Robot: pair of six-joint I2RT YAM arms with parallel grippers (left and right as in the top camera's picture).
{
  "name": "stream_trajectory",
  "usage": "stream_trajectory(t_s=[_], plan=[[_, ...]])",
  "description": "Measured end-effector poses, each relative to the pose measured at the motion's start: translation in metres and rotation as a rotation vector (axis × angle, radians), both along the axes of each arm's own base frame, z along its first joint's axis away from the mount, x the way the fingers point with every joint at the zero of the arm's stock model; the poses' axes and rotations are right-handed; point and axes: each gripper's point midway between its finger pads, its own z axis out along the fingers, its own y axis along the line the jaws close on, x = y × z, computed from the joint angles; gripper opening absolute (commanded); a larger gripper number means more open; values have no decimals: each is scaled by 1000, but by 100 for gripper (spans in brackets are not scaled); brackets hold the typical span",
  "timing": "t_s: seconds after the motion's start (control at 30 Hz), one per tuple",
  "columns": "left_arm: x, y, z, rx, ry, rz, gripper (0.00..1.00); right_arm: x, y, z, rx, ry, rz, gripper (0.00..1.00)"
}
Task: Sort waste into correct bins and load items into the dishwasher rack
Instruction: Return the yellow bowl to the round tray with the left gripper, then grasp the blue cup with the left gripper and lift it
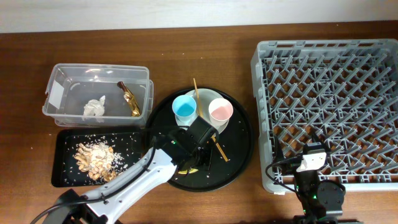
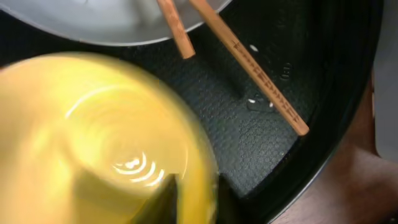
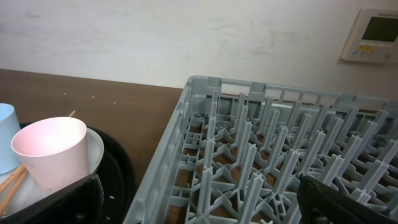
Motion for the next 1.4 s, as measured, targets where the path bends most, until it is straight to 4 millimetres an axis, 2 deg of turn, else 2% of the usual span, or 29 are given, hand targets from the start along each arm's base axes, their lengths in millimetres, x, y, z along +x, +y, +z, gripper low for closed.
stream_trajectory(t_s=[0.23,0.3,0.53,0.67,0.77,0.8,0.9,1.0,1.1,1.27,1.4], plan=[[-9,11,-4,49,38,3,38,0,0,0,0,0,0,98],[-3,12,3,65,14,7,43,0,0,0,0,0,0,98],[64,3,98,93,-271,93,43,0,0,0,0,0,0,98],[91,11,120,124,-417,170,42,0,0,0,0,0,0,98],[112,27,128,153,-486,248,41,0,0,0,0,0,0,98],[118,35,129,161,-495,274,38,0,0,0,0,0,0,98],[136,57,121,184,-484,342,32,0,0,0,1,0,0,98],[154,80,93,209,-408,397,31,0,0,0,1,0,0,98],[163,94,64,199,-313,424,28,0,0,0,0,0,0,98],[164,96,31,144,-180,424,27,0,0,0,0,0,0,98],[160,89,19,122,-135,405,27,0,0,0,0,0,0,98]])
